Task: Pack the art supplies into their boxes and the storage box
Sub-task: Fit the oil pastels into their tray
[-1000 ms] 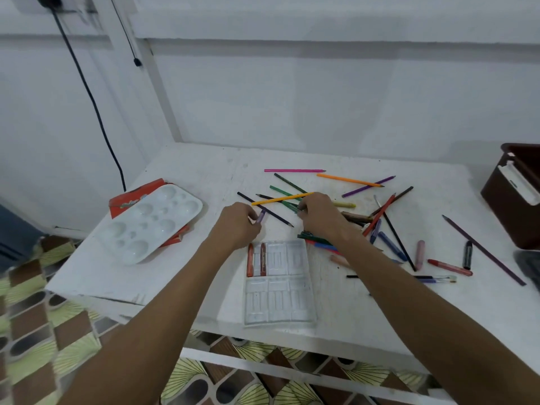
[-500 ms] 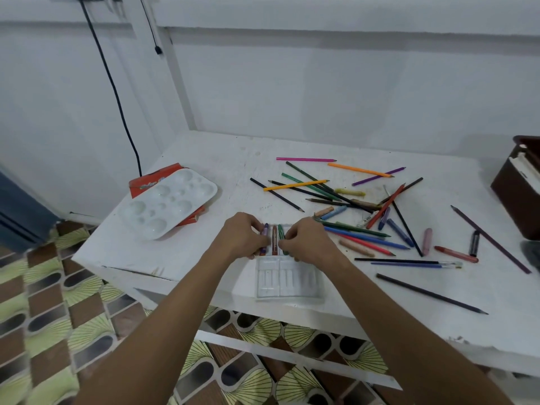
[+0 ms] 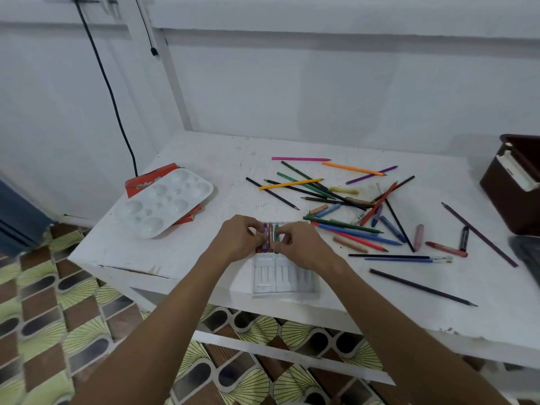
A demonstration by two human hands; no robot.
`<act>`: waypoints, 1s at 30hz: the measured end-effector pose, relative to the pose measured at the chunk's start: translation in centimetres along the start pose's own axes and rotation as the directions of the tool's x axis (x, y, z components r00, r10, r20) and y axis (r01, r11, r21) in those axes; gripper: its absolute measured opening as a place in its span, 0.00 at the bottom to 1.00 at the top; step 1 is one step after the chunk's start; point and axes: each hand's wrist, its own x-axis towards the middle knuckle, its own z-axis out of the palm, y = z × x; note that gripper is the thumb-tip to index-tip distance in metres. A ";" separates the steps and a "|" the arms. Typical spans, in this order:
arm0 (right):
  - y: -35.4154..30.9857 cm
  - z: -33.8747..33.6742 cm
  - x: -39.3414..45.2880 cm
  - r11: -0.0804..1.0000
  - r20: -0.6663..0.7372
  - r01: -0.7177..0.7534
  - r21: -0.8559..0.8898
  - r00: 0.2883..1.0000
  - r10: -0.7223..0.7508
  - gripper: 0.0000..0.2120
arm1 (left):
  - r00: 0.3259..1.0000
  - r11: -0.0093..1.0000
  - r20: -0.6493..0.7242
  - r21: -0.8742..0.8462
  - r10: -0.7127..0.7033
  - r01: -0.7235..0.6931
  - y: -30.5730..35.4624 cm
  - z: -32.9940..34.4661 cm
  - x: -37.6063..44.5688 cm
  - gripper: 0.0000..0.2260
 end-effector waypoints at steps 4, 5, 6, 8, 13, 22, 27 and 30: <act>0.2 0.1 0.2 1.000 -0.001 0.022 -0.015 1.000 -0.022 0.11 | 0.999 0.999 -0.028 0.046 0.025 -0.023 0.1 0.2 -0.1 0.09; 0.2 0.1 0.2 0.999 -0.007 0.033 -0.022 0.999 -0.033 0.11 | 0.999 0.999 -0.033 0.048 0.026 -0.024 0.1 0.2 0.0 0.09; 0.1 0.1 0.2 0.999 -0.011 0.041 -0.028 0.999 -0.042 0.10 | 0.999 0.999 -0.034 0.047 0.027 -0.026 0.1 0.3 0.0 0.09; 0.2 0.1 0.2 0.998 -0.012 0.053 -0.043 0.999 -0.053 0.10 | 0.999 0.998 -0.034 0.049 0.032 -0.030 0.0 0.3 0.0 0.09; 0.3 -0.1 0.4 0.997 0.019 0.037 -0.060 0.999 -0.036 0.12 | 0.998 0.993 -0.035 0.107 0.047 -0.043 -0.3 0.3 0.1 0.09; 0.2 0.1 0.1 0.997 -0.037 0.050 -0.060 0.998 -0.052 0.13 | 0.997 0.981 -0.025 0.184 0.070 -0.064 -0.1 0.6 0.5 0.08; 2.2 -2.8 -1.6 1.000 -0.125 -0.027 -0.012 0.992 0.025 0.16 | 0.985 0.969 -0.065 0.200 0.161 -0.146 2.6 1.2 0.9 0.09; 4.8 -5.3 -2.7 0.991 -0.209 -0.117 -0.063 0.973 0.101 0.15 | 0.970 0.957 0.008 0.158 0.245 -0.243 5.1 2.7 1.3 0.11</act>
